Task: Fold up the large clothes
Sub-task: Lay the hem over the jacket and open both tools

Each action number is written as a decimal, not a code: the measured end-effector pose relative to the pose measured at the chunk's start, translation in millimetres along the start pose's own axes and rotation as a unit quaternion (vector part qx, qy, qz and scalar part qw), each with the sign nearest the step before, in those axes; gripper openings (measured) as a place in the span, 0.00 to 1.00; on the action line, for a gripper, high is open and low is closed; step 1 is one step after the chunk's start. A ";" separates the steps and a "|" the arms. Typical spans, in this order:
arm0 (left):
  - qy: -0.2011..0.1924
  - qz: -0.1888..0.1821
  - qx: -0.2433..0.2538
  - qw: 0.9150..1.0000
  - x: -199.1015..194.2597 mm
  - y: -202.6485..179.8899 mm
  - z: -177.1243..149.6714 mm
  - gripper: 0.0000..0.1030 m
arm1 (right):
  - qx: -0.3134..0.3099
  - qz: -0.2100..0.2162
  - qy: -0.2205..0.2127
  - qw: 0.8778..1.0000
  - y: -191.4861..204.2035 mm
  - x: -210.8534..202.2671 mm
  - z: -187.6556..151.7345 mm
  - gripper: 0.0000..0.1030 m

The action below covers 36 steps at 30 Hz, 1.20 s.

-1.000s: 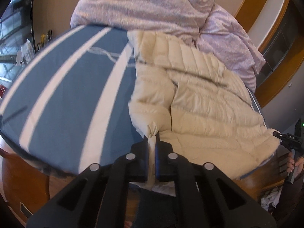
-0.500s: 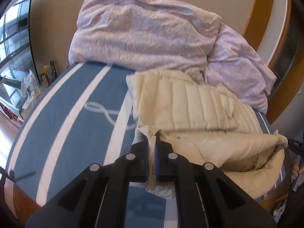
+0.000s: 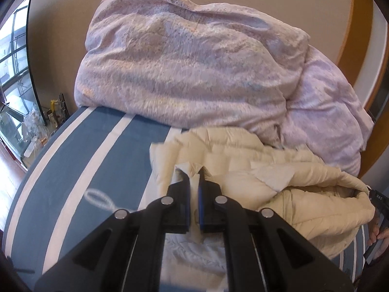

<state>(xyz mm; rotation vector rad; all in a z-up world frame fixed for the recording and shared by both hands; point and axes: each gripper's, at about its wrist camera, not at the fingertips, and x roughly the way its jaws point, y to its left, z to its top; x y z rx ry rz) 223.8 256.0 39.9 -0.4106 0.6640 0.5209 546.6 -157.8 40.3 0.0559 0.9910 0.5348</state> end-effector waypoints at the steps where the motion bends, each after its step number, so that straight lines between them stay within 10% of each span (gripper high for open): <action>1: -0.001 0.002 -0.002 1.000 7.2 -0.5 4.6 0.05 | -0.001 -0.003 -0.003 1.000 2.7 7.3 4.9 0.09; 9: 0.009 0.011 -0.029 0.999 71.8 2.4 26.1 0.06 | 0.005 -0.019 -0.023 1.000 14.7 56.1 31.9 0.11; 13: 0.012 0.003 -0.056 0.998 98.9 7.4 29.0 0.13 | 0.032 -0.001 -0.035 0.999 12.0 75.7 37.6 0.50; 17: -0.009 0.004 -0.063 0.998 99.1 6.9 29.9 0.62 | 0.045 0.030 -0.075 0.996 10.2 65.3 38.7 0.69; 27: -0.038 0.011 -0.042 0.998 76.7 0.2 16.7 0.72 | 0.023 -0.001 -0.167 0.986 5.5 28.4 21.1 0.69; 36: -0.005 0.090 0.020 0.996 120.9 -22.7 1.2 0.77 | -0.077 -0.079 -0.072 0.991 31.4 86.8 1.5 0.66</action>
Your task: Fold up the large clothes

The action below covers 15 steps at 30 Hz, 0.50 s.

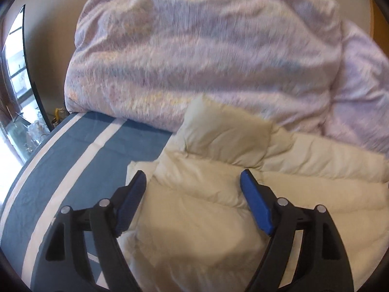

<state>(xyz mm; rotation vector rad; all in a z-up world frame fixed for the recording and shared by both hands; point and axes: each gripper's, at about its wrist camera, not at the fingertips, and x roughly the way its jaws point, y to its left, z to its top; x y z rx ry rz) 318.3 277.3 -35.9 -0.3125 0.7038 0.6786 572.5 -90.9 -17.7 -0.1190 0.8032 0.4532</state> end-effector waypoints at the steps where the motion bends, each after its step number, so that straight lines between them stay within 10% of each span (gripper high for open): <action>1: 0.003 0.004 0.000 1.000 4.8 0.2 -0.8 0.77 | 0.002 -0.007 0.010 1.000 -0.4 7.2 -2.0 0.66; 15: 0.052 0.014 -0.008 0.999 46.3 2.0 -6.5 0.92 | 0.008 -0.029 0.098 0.995 -6.8 56.6 -15.4 0.72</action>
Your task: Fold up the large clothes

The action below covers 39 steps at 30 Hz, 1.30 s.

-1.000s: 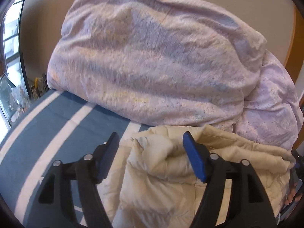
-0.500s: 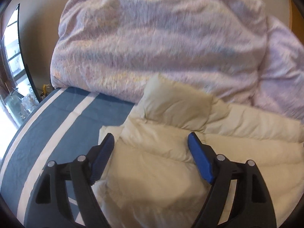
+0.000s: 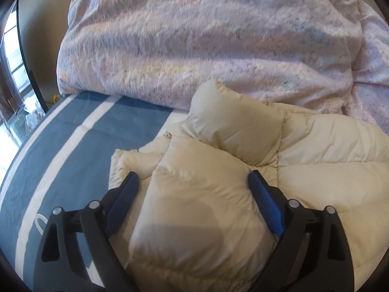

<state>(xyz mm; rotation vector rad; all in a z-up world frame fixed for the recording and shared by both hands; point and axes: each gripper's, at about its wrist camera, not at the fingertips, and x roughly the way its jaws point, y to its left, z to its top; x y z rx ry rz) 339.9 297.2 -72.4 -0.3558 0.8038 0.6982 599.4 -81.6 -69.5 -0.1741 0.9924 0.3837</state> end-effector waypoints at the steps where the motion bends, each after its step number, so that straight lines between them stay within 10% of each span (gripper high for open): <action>1: 0.004 -0.002 -0.005 1.000 2.4 2.0 0.1 0.92 | -0.001 -0.002 0.004 1.000 0.0 2.0 0.1 0.73; 39: 0.030 -0.011 -0.028 0.999 16.3 9.8 -0.6 0.98 | 0.047 0.042 0.011 0.998 -27.5 13.5 2.0 0.84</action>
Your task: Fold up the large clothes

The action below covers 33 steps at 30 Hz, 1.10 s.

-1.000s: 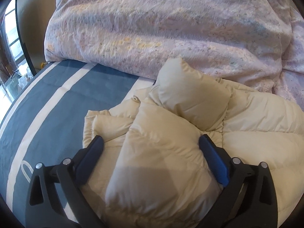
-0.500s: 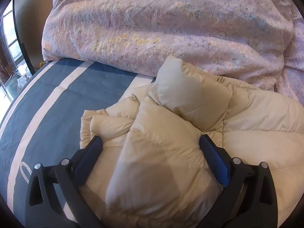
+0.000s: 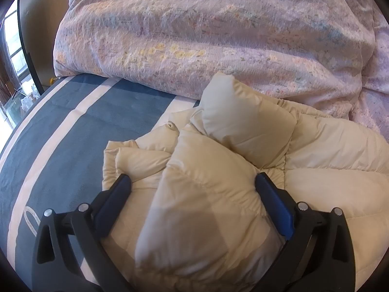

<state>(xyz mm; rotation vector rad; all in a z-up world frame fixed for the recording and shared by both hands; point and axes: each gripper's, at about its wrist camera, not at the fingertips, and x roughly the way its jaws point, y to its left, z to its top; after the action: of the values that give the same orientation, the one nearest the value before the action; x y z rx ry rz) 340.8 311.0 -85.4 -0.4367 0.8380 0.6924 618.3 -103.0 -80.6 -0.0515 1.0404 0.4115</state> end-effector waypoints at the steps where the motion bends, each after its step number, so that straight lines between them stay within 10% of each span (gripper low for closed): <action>1: -0.002 -0.001 -0.001 1.000 -1.1 0.5 -0.2 0.98 | 0.006 0.009 -0.004 1.000 -2.9 -2.0 -0.1 0.84; 14: -0.029 -0.074 0.000 0.997 -91.1 46.3 -23.0 0.98 | 0.052 0.058 0.027 0.997 -60.9 -71.9 -5.4 0.84; 25: 0.038 -0.101 -0.043 0.993 -75.9 75.4 -52.4 0.90 | 0.103 0.145 0.095 0.979 -74.9 -56.7 -41.7 0.73; 31: 0.050 -0.127 -0.063 0.989 -66.5 71.4 -61.6 0.71 | 0.118 0.198 0.113 0.966 -68.5 -51.2 -47.9 0.47; 33: 0.055 -0.155 -0.068 0.984 -65.0 70.3 -63.4 0.48 | 0.120 0.206 0.112 0.965 -67.7 -50.0 -50.8 0.39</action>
<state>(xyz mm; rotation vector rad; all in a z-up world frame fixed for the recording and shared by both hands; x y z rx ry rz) 227.0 297.4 -78.0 -0.7172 0.8063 0.4413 578.5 -192.7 -74.5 0.3480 1.3225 0.6641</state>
